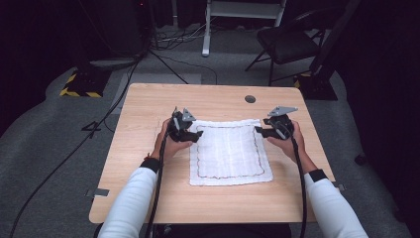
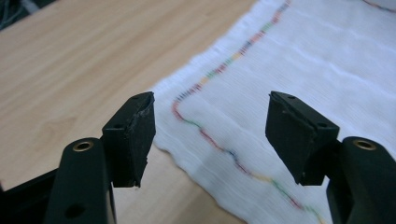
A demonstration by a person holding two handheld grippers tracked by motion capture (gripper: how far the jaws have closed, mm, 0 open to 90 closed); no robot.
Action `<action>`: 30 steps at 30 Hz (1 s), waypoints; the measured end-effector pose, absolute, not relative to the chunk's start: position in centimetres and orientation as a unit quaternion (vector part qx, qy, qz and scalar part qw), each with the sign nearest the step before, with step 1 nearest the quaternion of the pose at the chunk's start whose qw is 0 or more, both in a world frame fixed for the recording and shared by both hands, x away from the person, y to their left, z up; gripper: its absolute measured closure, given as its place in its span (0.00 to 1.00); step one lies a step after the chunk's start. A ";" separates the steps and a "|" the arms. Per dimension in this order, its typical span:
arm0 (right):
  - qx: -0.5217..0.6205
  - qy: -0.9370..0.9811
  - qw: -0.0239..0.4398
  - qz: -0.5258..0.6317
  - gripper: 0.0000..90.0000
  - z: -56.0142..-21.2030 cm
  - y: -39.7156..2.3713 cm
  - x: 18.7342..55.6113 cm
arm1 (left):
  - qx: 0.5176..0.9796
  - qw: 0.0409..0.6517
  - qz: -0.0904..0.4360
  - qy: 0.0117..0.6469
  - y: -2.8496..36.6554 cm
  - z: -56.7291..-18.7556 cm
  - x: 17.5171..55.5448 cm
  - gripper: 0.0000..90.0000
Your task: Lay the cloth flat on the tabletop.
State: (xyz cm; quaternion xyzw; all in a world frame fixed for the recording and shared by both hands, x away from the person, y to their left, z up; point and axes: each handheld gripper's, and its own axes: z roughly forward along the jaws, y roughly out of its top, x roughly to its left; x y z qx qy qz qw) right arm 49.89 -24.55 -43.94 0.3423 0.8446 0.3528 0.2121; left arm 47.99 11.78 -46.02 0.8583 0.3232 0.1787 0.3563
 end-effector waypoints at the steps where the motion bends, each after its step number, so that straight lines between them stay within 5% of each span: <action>1: 0.332 0.848 0.210 0.357 0.51 -44.2 -24.6 49.2 | 0.861 0.360 0.171 0.317 11.8 -46.2 47.5 0.34; 13: 0.288 0.878 0.178 0.338 0.46 -47.2 -25.4 43.9 | 0.896 0.343 0.113 0.256 11.2 -48.3 41.9 0.24; 30: 0.286 0.886 0.160 0.329 0.47 -49.0 -27.0 39.4 | 0.900 0.334 0.122 0.253 11.8 -49.6 38.5 0.22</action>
